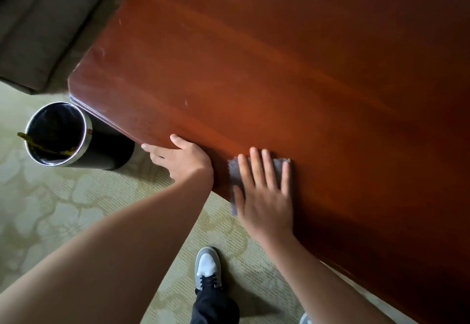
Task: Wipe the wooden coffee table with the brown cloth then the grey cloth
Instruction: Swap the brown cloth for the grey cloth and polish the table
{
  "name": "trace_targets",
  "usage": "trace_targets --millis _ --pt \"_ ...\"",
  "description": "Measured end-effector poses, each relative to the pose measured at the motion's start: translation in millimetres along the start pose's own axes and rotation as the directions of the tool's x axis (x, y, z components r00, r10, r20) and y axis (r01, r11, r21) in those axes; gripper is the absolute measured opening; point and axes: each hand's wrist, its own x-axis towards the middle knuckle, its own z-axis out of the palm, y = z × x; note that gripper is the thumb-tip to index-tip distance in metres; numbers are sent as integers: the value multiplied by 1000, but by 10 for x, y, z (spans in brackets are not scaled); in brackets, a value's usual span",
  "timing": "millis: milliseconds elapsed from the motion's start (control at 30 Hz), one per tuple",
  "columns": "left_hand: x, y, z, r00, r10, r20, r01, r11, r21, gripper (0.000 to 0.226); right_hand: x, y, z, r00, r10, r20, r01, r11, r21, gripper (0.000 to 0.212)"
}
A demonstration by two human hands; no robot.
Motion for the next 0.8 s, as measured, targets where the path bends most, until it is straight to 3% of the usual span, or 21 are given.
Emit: trace_targets --millis 233,367,667,800 --pt "-9 48 -12 1000 7 12 -7 1000 4 72 -1119 1266 -109 993 96 69 -87 987 -134 69" --pt "13 35 15 1000 -3 20 3 1000 2 72 -1207 1321 -131 976 199 93 -180 968 -176 72" --pt "24 -17 18 999 8 52 -7 1000 -15 73 345 201 -123 1000 25 3 -25 994 -108 67" --pt "29 -12 38 999 15 42 -15 1000 5 73 1179 156 -197 1000 -22 -19 20 995 -93 68"
